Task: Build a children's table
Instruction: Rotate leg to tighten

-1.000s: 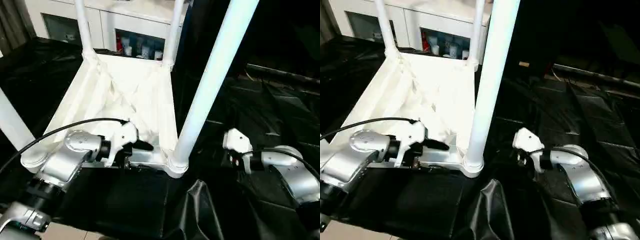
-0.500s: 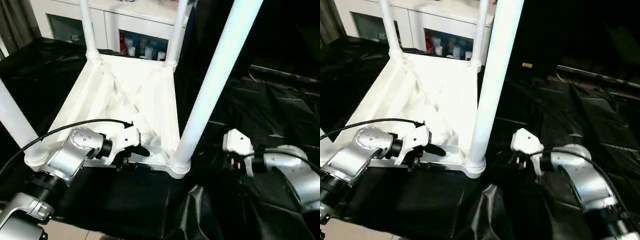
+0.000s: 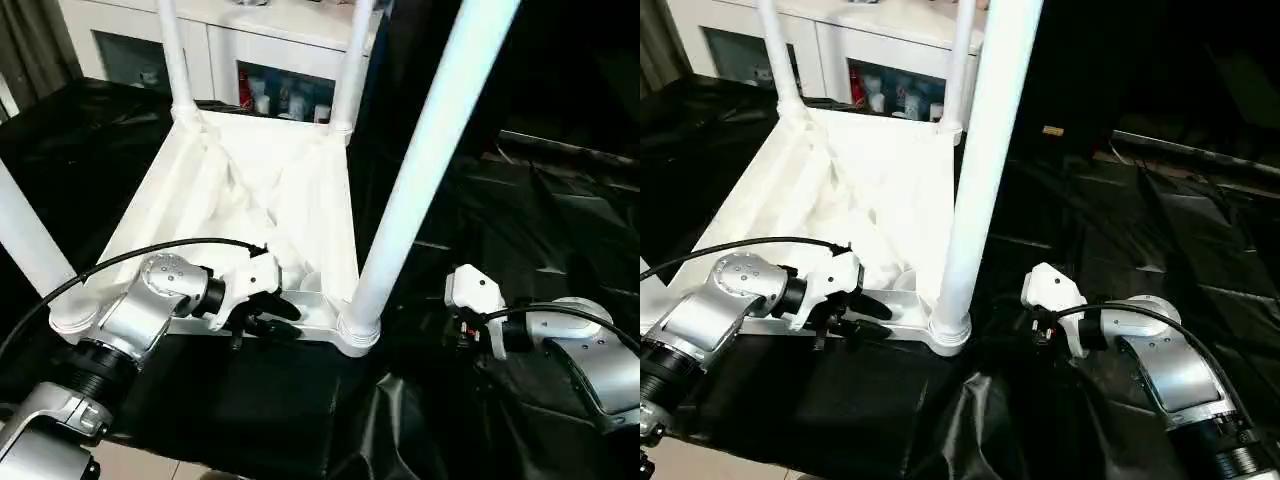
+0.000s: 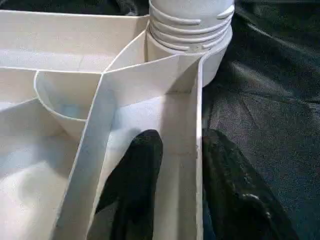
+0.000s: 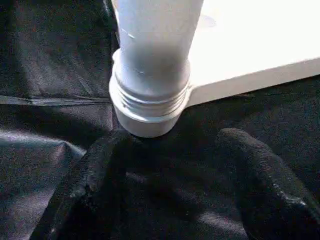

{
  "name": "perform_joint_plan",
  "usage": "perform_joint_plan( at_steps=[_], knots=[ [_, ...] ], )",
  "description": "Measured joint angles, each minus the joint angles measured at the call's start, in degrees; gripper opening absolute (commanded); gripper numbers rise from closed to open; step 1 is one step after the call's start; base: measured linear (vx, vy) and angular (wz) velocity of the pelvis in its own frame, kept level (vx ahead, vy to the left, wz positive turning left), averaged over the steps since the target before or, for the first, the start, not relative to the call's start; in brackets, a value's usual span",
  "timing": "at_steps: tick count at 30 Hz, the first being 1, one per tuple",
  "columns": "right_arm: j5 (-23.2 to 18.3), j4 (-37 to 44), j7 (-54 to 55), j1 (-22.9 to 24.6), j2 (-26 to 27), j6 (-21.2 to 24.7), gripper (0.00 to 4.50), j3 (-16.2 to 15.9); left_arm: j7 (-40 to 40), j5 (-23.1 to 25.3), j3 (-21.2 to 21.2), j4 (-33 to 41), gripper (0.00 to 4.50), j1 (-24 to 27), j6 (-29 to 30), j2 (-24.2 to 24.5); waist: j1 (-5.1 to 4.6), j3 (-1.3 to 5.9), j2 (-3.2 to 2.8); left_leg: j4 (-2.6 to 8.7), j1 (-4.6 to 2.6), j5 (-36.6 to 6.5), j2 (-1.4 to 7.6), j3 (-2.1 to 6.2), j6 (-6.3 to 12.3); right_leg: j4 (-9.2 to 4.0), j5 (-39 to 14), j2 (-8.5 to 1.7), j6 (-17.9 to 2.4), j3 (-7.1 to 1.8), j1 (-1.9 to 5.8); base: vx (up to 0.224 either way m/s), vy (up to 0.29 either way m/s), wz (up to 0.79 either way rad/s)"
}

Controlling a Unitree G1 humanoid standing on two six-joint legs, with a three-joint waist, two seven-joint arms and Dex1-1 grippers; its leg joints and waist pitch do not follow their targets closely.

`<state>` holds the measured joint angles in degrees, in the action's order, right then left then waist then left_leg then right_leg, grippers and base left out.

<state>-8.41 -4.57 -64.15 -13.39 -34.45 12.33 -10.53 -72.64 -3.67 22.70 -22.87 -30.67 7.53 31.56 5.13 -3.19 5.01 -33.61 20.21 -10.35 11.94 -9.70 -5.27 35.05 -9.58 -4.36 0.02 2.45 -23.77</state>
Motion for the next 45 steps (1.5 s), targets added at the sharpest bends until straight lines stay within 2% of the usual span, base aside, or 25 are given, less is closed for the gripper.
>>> perform_joint_plan(
  at_steps=[1,2,4,6,13,17,20,22,26,27,31,32,38,43,45],
  knots=[
    [0.0,0.0,0.0,0.0,0.0,0.0,3.07,0.0,-0.3,0.1,0.0,0.0,1.16,0.0,0.0,0.0,-0.01,0.00,0.00,0.00,-0.01,0.0,0.00,0.00,0.00,0.00,0.0,0.00,0.0,0.00,0.01,0.000,0.000,0.00],
    [0.0,0.0,0.1,0.0,0.0,0.0,3.07,0.0,-0.6,0.1,0.1,0.0,0.87,-0.1,-0.1,0.1,-0.04,0.00,0.00,0.00,-0.01,0.0,0.00,0.00,0.00,0.00,0.0,0.00,0.0,0.00,0.01,0.000,0.000,0.00],
    [0.0,0.0,0.1,0.0,0.0,0.0,3.07,0.0,-1.0,0.1,0.1,0.0,0.87,-0.1,-0.1,0.1,-0.08,0.00,-0.01,0.00,-0.03,0.0,0.00,0.00,0.00,0.00,0.0,0.00,0.0,-0.01,0.01,0.000,0.000,0.00],
    [0.0,0.0,0.2,0.0,0.0,0.0,3.07,0.0,-1.7,0.1,0.2,0.0,0.59,-0.1,0.0,0.1,-0.08,0.01,-0.01,0.00,-0.03,0.0,0.00,-0.01,0.00,0.00,0.0,0.00,0.0,-0.01,0.02,0.000,0.000,0.00],
    [0.0,0.0,0.3,0.0,0.0,0.0,3.07,0.0,-2.1,0.1,0.4,0.6,0.02,-0.1,1.0,0.1,-0.15,0.02,-0.04,0.05,-0.11,0.0,0.01,-0.03,0.00,0.02,0.1,0.00,-0.1,0.00,0.01,0.000,0.000,0.00],
    [0.0,-0.3,1.8,-0.1,0.7,0.0,3.07,0.0,-1.2,0.2,0.2,0.5,0.02,0.0,2.1,0.0,-0.17,0.02,-0.04,0.04,-0.13,0.0,0.01,-0.01,0.00,0.04,0.0,0.00,0.0,0.01,0.01,0.000,0.000,0.00],
    [-1.5,-2.8,3.8,-0.2,3.4,0.0,3.07,1.8,3.8,0.6,-1.8,1.5,0.02,0.9,6.0,-2.7,-0.19,0.06,-0.09,-0.04,-0.17,0.0,-0.02,-0.02,0.00,0.02,0.0,-0.04,0.0,-0.02,0.08,0.000,0.000,0.00],
    [-2.5,-5.2,5.1,-0.2,4.7,-0.1,3.42,2.7,8.0,1.2,-2.3,2.5,0.00,1.0,8.9,-4.5,-0.54,0.09,-0.19,-0.10,-0.15,0.0,-0.05,-0.03,0.00,-0.03,0.0,-0.10,0.0,-0.05,0.06,0.000,0.000,0.00],
    [-3.9,-8.9,6.6,-0.2,5.8,-0.7,3.56,5.6,11.0,1.2,-4.0,4.0,0.00,2.4,10.7,-4.6,-1.76,0.10,-0.19,-0.09,-0.13,0.0,-0.06,0.13,0.00,-0.10,0.0,-0.12,0.0,0.13,-0.02,0.000,0.000,0.00],
    [-4.3,-9.2,6.7,-0.2,5.8,-0.7,3.73,5.7,11.0,1.1,-4.2,4.3,0.00,2.8,10.5,-4.5,-1.88,0.11,-0.19,-0.06,-0.14,0.0,-0.05,0.14,0.00,-0.10,0.0,-0.11,0.0,0.17,-0.06,0.000,0.000,0.00],
    [-3.5,-11.2,8.4,-2.3,7.9,-2.6,3.89,5.4,9.3,1.0,-4.5,5.3,0.00,3.7,9.6,-3.7,-1.88,0.15,-0.27,0.00,-0.11,0.0,-0.05,0.11,0.00,-0.08,0.0,-0.11,0.0,0.18,-0.12,0.000,0.000,0.00],
    [-3.2,-11.6,9.0,-2.9,8.6,-3.0,4.20,5.4,9.0,1.0,-4.4,5.7,0.00,3.9,9.6,-3.6,-1.75,0.15,-0.27,0.00,-0.10,0.0,-0.04,0.12,0.00,-0.08,0.0,-0.11,0.0,0.19,-0.13,0.000,0.000,0.00],
    [-3.5,-12.1,8.5,-4.9,11.1,-3.5,4.45,4.6,7.2,1.0,-3.8,7.9,0.00,4.4,10.1,-3.2,-1.24,0.18,-0.22,-0.01,-0.09,0.0,-0.05,-0.09,0.01,-0.04,0.0,-0.11,0.0,-0.05,-0.09,0.000,0.000,0.00],
    [-2.8,-13.5,5.9,-4.9,12.7,-2.8,4.45,-0.2,6.9,1.1,-3.8,7.4,0.00,4.0,10.2,-3.7,-0.91,0.18,-0.22,0.12,-0.07,0.0,-0.02,-0.12,0.01,0.05,0.0,-0.08,0.0,0.06,-0.14,0.000,0.000,0.00],
    [-2.5,-13.7,5.7,-4.9,13.0,-2.8,4.45,-0.7,6.8,1.1,-3.7,7.3,0.00,3.9,10.2,-3.7,-0.61,0.18,-0.23,0.11,-0.06,0.0,-0.02,-0.11,0.01,0.04,0.0,-0.08,0.0,0.04,-0.14,0.000,0.000,0.00]
  ],
)
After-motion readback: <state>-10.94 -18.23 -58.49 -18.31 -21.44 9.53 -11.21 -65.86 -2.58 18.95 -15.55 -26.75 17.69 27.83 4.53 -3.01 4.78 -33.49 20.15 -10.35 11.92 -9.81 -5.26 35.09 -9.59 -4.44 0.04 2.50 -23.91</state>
